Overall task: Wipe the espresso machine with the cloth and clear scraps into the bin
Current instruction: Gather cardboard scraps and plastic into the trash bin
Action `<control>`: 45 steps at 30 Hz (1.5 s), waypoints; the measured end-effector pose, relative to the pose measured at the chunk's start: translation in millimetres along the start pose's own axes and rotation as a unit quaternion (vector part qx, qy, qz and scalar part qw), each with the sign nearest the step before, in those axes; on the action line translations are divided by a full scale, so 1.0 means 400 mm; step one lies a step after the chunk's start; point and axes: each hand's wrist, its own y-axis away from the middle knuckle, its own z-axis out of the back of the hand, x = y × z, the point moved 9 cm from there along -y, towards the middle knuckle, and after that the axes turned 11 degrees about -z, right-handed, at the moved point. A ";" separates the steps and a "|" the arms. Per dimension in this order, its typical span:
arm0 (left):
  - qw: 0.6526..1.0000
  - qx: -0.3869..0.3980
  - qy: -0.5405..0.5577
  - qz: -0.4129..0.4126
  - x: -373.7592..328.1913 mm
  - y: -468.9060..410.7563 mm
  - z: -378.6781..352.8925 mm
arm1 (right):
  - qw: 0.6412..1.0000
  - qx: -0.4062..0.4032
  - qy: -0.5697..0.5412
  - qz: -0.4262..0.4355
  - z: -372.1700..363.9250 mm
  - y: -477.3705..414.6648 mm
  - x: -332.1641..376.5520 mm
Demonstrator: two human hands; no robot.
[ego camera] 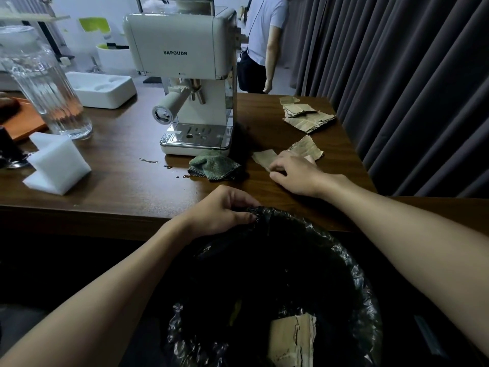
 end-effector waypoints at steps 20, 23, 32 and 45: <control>1.000 -0.008 -0.024 0.007 0.001 0.007 0.008 | 0.943 0.008 -0.298 -0.148 0.041 0.086 -0.068; 1.000 -0.011 -0.027 0.006 0.002 0.006 0.008 | 0.908 0.009 -0.407 -0.104 0.094 0.129 -0.054; 0.999 -0.017 -0.045 -0.009 -0.002 0.004 0.013 | 0.870 0.288 -0.400 -0.027 0.041 0.265 0.034; 1.000 -0.017 -0.007 0.006 0.005 0.001 0.009 | 0.979 0.023 -0.130 -0.153 0.042 0.032 -0.154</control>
